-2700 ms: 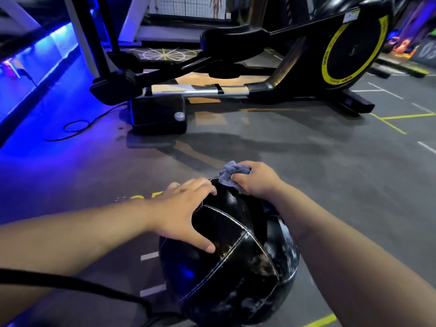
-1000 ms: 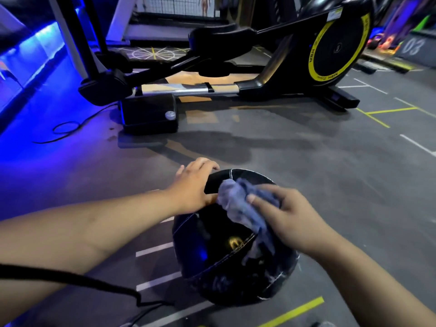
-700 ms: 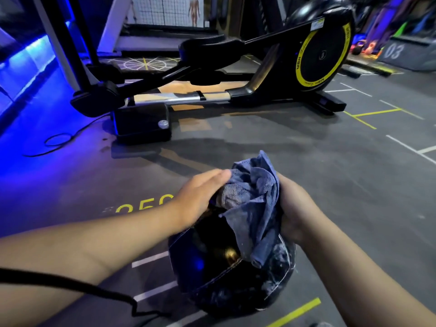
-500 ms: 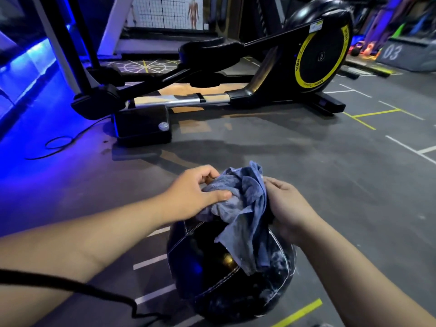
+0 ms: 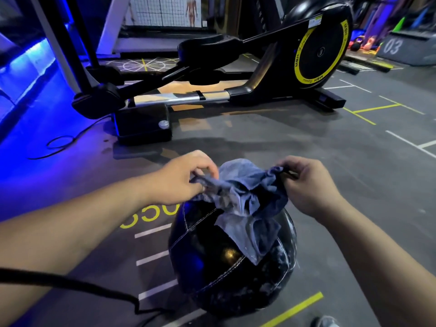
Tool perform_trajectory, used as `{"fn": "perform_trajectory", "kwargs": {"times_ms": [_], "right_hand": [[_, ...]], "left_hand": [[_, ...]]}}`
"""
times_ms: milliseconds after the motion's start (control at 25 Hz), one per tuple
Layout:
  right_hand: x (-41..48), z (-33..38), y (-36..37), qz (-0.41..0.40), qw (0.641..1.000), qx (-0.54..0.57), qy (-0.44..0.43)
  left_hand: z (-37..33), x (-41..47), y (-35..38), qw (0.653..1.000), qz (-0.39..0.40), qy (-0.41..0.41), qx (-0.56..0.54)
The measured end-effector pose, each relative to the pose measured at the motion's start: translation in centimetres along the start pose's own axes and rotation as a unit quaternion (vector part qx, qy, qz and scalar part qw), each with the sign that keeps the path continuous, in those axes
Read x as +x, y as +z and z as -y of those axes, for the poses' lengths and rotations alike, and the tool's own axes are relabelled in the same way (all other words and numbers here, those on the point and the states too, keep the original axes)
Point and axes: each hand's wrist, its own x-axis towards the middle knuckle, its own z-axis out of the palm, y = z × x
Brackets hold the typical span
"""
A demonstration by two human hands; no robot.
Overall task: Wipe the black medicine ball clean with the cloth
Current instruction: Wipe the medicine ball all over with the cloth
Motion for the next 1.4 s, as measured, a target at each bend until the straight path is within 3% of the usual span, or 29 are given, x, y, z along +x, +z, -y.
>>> {"fn": "perform_trajectory", "kwargs": {"times_ms": [120, 200, 320, 480, 600, 680, 720, 800, 920, 1080, 1200, 1280, 1400], "right_hand": [[-0.9, -1.6, -1.7, 0.07, 0.988, -0.116, -0.076], [-1.5, -2.1, -2.6, 0.175, 0.961, -0.205, -0.062], [-1.8, -1.4, -2.9, 0.321, 0.894, -0.314, -0.002], [-2.5, 1.2, -2.5, 0.362, 0.831, -0.416, 0.071], [-3.9, 2.8, -0.8, 0.197, 0.879, -0.432, 0.033], [-6.0, 3.6, 2.1, 0.109, 0.931, -0.347, 0.034], [-7.1, 3.6, 4.0, 0.123, 0.946, -0.289, 0.078], [-9.2, 3.1, 7.7, 0.192, 0.931, -0.252, 0.18], [-9.0, 1.6, 9.1, 0.13, 0.933, -0.256, 0.216], [-6.4, -1.5, 7.1, 0.092, 0.946, -0.26, 0.173], [-5.5, -2.9, 6.7, 0.056, 0.966, -0.215, 0.134], [-4.9, -3.7, 6.4, 0.031, 0.977, -0.182, 0.108], [-4.3, -4.3, 5.5, 0.047, 0.987, -0.149, 0.042]], "left_hand": [[1.1, -1.0, 0.5, 0.967, 0.06, 0.078, 0.236], [1.5, -1.3, 0.8, 0.937, 0.11, 0.108, 0.314], [1.2, -1.4, 0.8, 0.927, 0.13, 0.142, 0.323], [0.2, -1.4, 0.9, 0.96, 0.163, 0.071, 0.217], [-0.4, -1.3, 1.2, 0.977, 0.124, 0.045, 0.17], [-0.3, -1.3, 2.3, 0.973, 0.118, 0.07, 0.185], [-0.3, -1.6, 3.1, 0.971, 0.127, 0.077, 0.185], [-0.2, -2.0, 4.7, 0.977, 0.123, 0.091, 0.146], [-0.2, -1.6, 5.7, 0.98, 0.118, 0.098, 0.125], [-0.7, -0.7, 5.2, 0.979, 0.2, -0.028, -0.036], [0.3, 0.2, 4.9, 0.991, 0.071, -0.063, -0.089], [1.8, 1.0, 5.2, 0.997, 0.05, -0.056, -0.026], [3.5, 2.0, 5.9, 0.979, 0.145, -0.108, 0.092]]}}
